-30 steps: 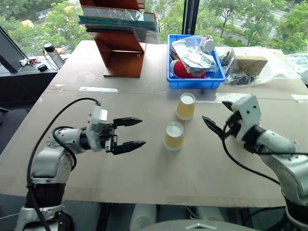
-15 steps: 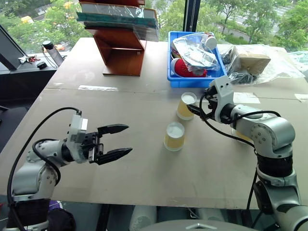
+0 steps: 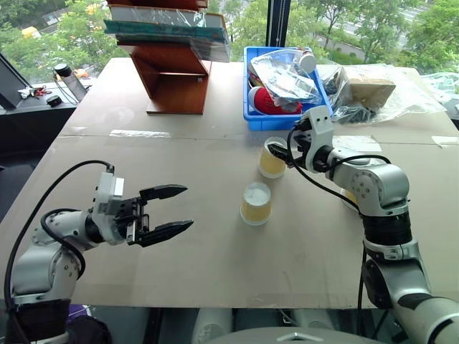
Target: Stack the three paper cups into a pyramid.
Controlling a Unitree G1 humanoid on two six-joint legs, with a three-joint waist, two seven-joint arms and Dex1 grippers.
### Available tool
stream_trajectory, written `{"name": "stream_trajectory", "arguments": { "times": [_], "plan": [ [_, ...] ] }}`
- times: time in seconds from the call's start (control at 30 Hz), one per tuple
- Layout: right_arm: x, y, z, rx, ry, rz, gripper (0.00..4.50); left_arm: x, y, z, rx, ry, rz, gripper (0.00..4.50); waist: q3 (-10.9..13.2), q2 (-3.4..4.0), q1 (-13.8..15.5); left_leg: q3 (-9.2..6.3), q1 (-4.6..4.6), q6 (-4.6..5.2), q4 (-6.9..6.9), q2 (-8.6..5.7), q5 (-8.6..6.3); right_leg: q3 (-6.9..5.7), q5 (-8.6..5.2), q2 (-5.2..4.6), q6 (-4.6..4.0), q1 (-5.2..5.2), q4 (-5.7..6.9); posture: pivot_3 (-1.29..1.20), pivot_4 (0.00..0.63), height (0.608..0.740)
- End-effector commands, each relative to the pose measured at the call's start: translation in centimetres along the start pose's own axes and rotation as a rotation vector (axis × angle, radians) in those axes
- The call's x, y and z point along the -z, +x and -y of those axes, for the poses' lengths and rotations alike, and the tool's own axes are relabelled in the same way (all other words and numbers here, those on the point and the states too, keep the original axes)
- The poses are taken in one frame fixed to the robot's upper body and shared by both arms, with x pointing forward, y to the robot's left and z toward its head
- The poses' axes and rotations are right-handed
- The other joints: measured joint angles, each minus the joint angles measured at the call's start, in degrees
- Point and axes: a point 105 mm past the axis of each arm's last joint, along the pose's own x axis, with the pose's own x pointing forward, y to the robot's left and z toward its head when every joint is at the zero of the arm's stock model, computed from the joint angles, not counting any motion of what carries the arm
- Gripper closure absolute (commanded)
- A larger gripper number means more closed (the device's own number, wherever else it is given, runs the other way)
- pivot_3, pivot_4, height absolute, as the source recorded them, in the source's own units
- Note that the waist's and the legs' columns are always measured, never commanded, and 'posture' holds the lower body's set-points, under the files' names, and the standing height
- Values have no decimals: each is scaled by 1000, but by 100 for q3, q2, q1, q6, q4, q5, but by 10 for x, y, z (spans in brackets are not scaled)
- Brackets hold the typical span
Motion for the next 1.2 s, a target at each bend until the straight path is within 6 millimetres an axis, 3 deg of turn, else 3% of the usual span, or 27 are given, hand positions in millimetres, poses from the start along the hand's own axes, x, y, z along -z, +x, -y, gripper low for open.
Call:
{"name": "stream_trajectory", "arguments": {
  "times": [0.03, 0.13, 0.37, 1.13, 1.2],
  "plan": [
    [-12, -1, -18, -83, -35, 55, 0, -8, -1, 4, -1, 33, 9, 16, 0, 1, -3, 0, 0, 0, 0, 0, 0, 0, 0, 0, 0, 0, 1, 0, 150, 740],
    [-19, -6, -28, -137, -47, 94, 0, -7, -1, 6, -6, 27, 9, 16, 2, 3, -1, -2, -1, 0, -2, 3, 0, -2, 0, 0, 0, -2, 2, 0, 150, 740],
    [-13, -8, -28, -150, -55, 90, 0, -6, 1, 6, -6, 22, 12, 16, 2, 3, 5, 0, -1, 0, -2, 1, 0, -1, 0, -3, 0, -1, 1, 0, 150, 740],
    [12, 8, -8, -63, -136, 27, 0, -4, 2, 8, -8, 17, 6, 16, 2, 4, 3, 0, 0, 0, -1, 1, 0, -1, 0, -1, 0, -2, 2, 0, 150, 740],
    [12, 8, -7, -60, -143, 31, 843, -4, 2, 8, -6, 16, 6, 0, 2, 4, 1, 0, 0, 0, -1, 1, 0, -1, 0, -1, 0, -2, 2, 0, 150, 740]
  ]
}}
